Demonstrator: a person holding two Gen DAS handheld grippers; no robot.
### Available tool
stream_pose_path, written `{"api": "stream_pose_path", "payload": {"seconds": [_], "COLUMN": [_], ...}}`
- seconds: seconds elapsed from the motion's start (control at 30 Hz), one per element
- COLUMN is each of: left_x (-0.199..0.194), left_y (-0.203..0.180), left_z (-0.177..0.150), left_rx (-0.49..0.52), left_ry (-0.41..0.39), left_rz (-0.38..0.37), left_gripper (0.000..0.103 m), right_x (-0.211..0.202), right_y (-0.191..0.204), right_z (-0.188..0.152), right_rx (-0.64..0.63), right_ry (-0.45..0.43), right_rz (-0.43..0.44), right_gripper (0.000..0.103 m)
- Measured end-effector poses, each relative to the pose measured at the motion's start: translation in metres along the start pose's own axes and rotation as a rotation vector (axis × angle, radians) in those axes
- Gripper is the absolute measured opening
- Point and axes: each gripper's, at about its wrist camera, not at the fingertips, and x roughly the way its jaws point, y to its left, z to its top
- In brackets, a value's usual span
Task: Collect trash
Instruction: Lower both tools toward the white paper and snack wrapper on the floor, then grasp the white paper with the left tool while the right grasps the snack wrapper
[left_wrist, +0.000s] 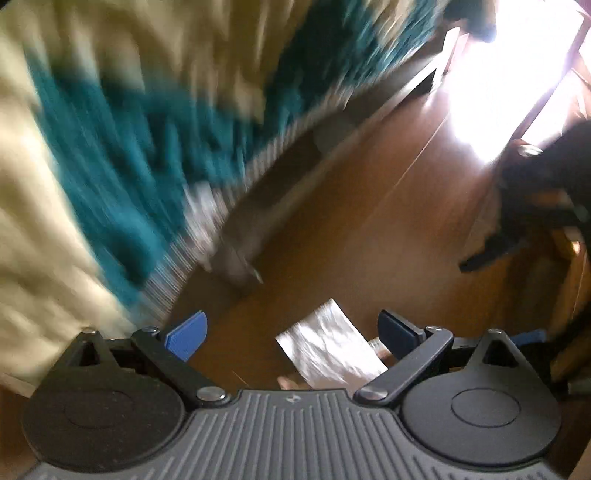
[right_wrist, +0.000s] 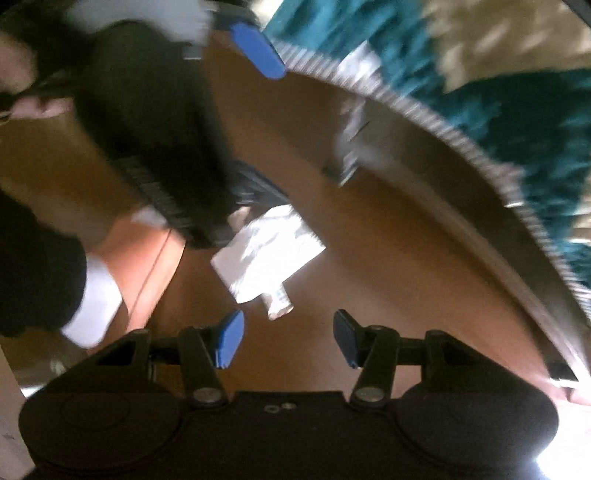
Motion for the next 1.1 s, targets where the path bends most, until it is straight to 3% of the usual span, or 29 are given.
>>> {"api": "stream_pose_path", "payload": {"seconds": [0.17,0.4,0.77,0.83,0.93,1.0,1.1], "left_x": [0.071,0.132,0.168,0.174,0.176,0.173,0.169], "left_y": [0.018,0.037,0.023,0.019,0.010,0.003,-0.001], "left_z": [-0.021,-0.030,-0.035,-0.036,-0.036,-0.035,-0.035], "left_rx": [-0.239,-0.440,-0.436,-0.422,-0.394,-0.364,-0.339], "left_ry": [0.148,0.237,0.293,0.301,0.297,0.284,0.270], "left_rz": [-0.062,-0.113,-0.113,-0.129,-0.100,-0.080,-0.032], "left_gripper": [0.100,0.100,0.098,0.088,0.087,0.081,0.065], "right_x": [0.052,0.105,0.151,0.156,0.163,0.164,0.165], "right_y": [0.008,0.002,0.011,0.013,0.015,0.018,0.024], "right_z": [-0.003,-0.002,0.000,0.001,0.000,0.000,-0.002], "right_rx": [-0.081,-0.094,-0.158,-0.165,-0.168,-0.189,-0.216], "right_ry": [0.049,0.070,0.045,0.042,0.046,0.034,0.022], "right_rz": [0.025,0.033,0.015,0.001,-0.026,-0.046,-0.048], "right_gripper": [0.053,0.053,0.049,0.049,0.048,0.049,0.047]}}
